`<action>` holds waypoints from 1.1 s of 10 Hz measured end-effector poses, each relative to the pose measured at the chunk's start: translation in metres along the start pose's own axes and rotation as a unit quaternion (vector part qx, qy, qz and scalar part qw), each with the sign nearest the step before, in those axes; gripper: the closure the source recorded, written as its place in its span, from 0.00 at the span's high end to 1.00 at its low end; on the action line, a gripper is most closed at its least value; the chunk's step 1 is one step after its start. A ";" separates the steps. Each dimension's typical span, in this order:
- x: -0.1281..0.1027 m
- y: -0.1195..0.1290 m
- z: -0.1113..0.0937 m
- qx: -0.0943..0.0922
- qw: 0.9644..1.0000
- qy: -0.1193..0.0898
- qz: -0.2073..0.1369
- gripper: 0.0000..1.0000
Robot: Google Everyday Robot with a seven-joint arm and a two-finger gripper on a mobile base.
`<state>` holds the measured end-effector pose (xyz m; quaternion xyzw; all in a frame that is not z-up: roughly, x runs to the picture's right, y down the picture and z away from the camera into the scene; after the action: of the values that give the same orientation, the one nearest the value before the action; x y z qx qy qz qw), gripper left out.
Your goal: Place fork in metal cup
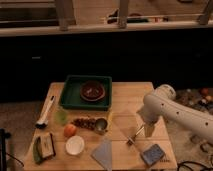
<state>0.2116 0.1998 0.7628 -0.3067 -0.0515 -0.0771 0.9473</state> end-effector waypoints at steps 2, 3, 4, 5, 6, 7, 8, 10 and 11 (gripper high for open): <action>0.000 0.002 0.011 -0.005 1.000 -0.005 -0.001 0.80; -0.002 0.003 0.018 -0.009 1.000 -0.008 -0.004 0.80; -0.005 0.005 0.024 -0.013 1.000 -0.009 -0.006 0.80; -0.006 0.004 0.029 -0.015 1.000 -0.010 -0.007 0.80; -0.007 0.005 0.036 -0.019 1.000 -0.010 -0.007 0.80; -0.007 0.008 0.043 -0.022 1.000 -0.013 -0.005 0.80; -0.007 0.009 0.048 -0.025 1.000 -0.014 -0.005 0.80; -0.008 0.007 0.059 -0.031 0.999 -0.019 -0.002 0.80; -0.007 0.007 0.062 -0.033 0.999 -0.020 0.000 0.80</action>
<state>0.2026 0.2426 0.8075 -0.3388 -0.0680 -0.0728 0.9356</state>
